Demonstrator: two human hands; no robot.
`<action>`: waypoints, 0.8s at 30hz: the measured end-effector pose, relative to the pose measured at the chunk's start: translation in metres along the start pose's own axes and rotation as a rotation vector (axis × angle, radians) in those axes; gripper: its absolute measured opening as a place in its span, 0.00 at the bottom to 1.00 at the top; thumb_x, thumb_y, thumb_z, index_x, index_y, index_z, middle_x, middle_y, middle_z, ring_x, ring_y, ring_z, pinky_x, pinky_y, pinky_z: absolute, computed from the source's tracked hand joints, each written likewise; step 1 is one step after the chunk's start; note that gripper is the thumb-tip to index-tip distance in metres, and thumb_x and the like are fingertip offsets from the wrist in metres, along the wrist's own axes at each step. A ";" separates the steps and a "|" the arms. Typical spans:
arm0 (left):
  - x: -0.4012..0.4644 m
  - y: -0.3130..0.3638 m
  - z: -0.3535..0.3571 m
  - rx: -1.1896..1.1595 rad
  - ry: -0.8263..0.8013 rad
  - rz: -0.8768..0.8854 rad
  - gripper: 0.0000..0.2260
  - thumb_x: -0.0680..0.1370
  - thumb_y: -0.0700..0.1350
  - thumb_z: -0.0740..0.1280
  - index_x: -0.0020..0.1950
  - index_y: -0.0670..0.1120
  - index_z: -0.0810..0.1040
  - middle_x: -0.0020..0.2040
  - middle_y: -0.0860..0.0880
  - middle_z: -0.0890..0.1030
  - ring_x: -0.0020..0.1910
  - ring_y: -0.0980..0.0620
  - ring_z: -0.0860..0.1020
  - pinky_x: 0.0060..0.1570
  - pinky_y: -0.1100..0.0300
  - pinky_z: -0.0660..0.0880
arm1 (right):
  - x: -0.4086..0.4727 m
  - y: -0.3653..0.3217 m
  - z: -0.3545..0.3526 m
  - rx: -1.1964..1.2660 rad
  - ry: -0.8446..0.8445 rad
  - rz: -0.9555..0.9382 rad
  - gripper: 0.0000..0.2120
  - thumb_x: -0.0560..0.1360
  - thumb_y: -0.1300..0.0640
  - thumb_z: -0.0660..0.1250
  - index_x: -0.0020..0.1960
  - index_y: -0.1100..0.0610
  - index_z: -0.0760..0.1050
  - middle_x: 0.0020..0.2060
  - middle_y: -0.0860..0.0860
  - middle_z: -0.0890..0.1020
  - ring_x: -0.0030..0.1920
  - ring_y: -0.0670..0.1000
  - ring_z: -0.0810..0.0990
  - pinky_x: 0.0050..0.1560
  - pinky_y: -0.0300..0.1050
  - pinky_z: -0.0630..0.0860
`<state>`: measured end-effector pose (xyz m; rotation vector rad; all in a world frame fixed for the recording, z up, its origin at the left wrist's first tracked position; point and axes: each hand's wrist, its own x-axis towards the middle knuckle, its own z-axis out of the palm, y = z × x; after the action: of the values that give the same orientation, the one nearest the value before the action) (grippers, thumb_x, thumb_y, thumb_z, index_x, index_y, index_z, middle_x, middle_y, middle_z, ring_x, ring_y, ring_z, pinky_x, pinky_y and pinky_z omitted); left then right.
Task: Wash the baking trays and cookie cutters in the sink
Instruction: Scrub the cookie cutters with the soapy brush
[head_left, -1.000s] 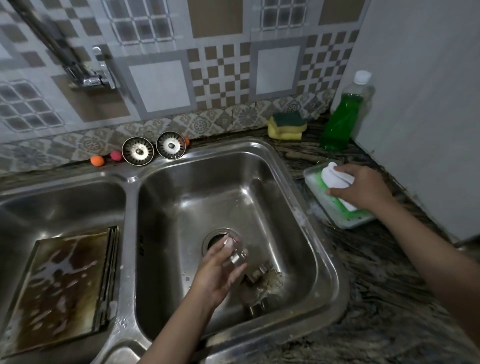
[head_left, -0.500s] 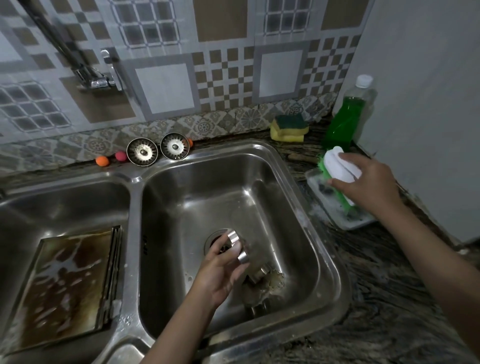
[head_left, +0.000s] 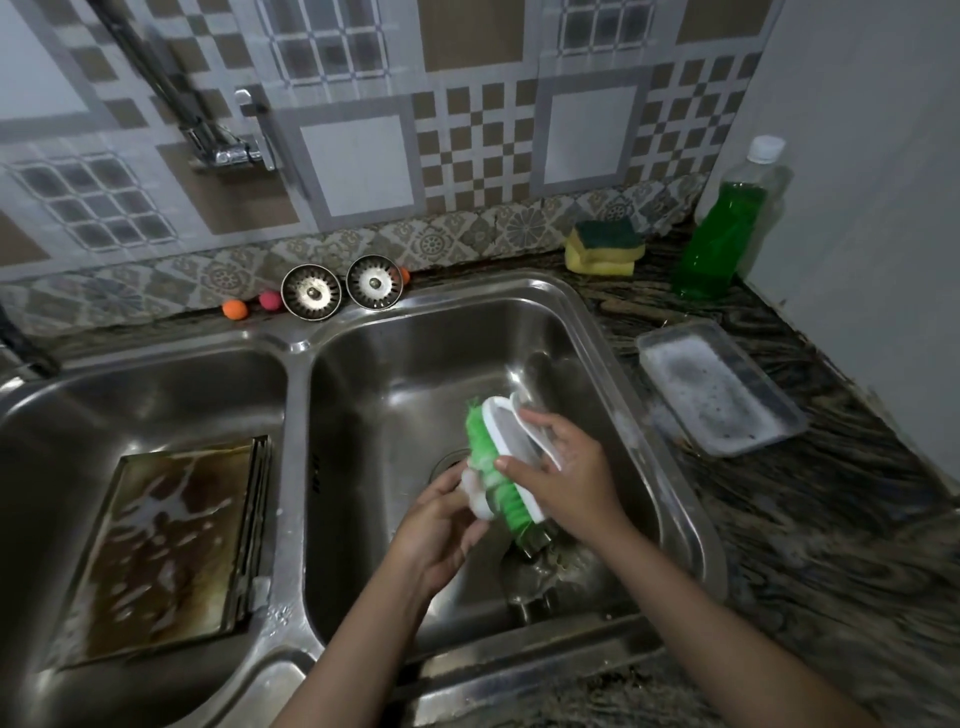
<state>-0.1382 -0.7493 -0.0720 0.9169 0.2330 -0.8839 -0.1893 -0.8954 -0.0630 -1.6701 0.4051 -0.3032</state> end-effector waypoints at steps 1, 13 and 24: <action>-0.002 0.001 -0.004 0.008 0.014 -0.008 0.17 0.73 0.28 0.59 0.59 0.38 0.76 0.44 0.41 0.82 0.36 0.47 0.83 0.31 0.60 0.81 | 0.006 0.006 0.000 -0.081 0.021 0.002 0.25 0.64 0.57 0.79 0.59 0.48 0.77 0.58 0.45 0.80 0.58 0.46 0.78 0.57 0.45 0.78; 0.004 0.000 -0.015 -0.057 -0.010 0.011 0.19 0.73 0.38 0.62 0.64 0.42 0.74 0.51 0.40 0.82 0.46 0.45 0.82 0.43 0.52 0.81 | -0.011 0.013 0.017 0.017 0.015 -0.049 0.27 0.61 0.51 0.80 0.59 0.47 0.78 0.56 0.46 0.82 0.57 0.47 0.80 0.56 0.50 0.78; -0.013 0.006 -0.015 0.869 0.164 0.294 0.25 0.66 0.29 0.74 0.55 0.50 0.73 0.44 0.50 0.76 0.37 0.61 0.77 0.35 0.74 0.72 | 0.001 0.008 -0.003 0.043 -0.065 0.042 0.24 0.62 0.58 0.80 0.55 0.46 0.78 0.55 0.46 0.81 0.55 0.47 0.81 0.47 0.37 0.79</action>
<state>-0.1389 -0.7284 -0.0709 1.7826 -0.1698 -0.6222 -0.1902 -0.8993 -0.0707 -1.6232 0.3817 -0.2248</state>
